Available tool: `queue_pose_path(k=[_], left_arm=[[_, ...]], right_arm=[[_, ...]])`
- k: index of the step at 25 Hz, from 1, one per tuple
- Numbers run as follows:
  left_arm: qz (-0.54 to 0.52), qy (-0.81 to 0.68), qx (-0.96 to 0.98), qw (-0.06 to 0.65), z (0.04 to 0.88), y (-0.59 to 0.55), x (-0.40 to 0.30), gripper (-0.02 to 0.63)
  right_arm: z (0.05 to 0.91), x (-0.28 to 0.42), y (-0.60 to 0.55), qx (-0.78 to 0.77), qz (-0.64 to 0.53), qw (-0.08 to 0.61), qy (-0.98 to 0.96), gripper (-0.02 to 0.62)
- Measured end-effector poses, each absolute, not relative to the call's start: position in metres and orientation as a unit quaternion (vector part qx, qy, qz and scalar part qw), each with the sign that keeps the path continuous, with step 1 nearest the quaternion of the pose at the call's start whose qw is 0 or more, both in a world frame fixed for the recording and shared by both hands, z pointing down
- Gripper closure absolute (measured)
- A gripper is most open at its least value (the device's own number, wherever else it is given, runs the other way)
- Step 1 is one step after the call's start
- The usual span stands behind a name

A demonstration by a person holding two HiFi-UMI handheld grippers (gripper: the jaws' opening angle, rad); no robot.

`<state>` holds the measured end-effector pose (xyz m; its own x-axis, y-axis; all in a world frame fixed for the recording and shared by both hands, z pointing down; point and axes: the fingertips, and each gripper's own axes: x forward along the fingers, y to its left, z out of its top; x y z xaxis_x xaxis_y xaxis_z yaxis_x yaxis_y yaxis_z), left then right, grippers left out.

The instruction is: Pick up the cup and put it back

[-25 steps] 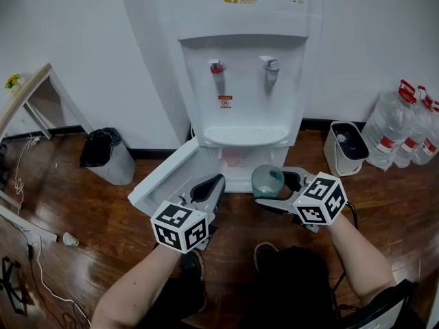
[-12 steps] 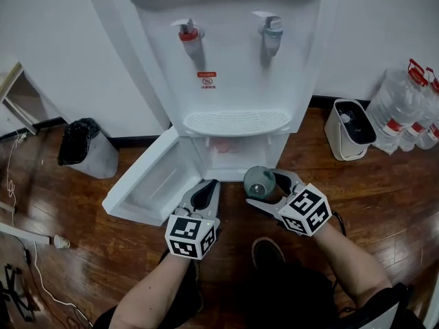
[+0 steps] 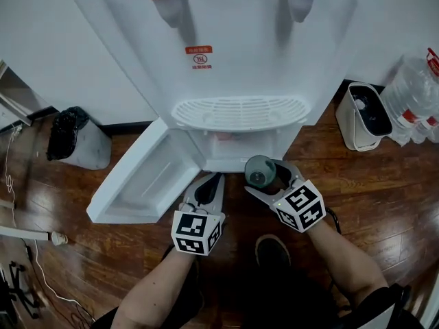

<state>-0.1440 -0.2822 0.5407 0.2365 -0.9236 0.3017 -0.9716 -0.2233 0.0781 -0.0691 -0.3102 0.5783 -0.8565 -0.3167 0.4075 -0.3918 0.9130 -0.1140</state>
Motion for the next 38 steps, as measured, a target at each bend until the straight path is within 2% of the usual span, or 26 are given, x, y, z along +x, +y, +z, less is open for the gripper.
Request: queue_pose_path(k=[17, 38], left_arm=[[0.108, -0.633, 0.748, 0.167, 0.587, -0.306, -0.154, 0.602], [0.132, -0.608, 0.76, 0.187, 0.616, -0.322, -0.167, 0.603]], right_arm=[[0.632, -0.075, -0.372, 0.344, 0.136, 0.186, -0.91, 0.229], [0.666, -0.109, -0.439, 0.417, 0.142, 0.172, -0.881, 0.23]])
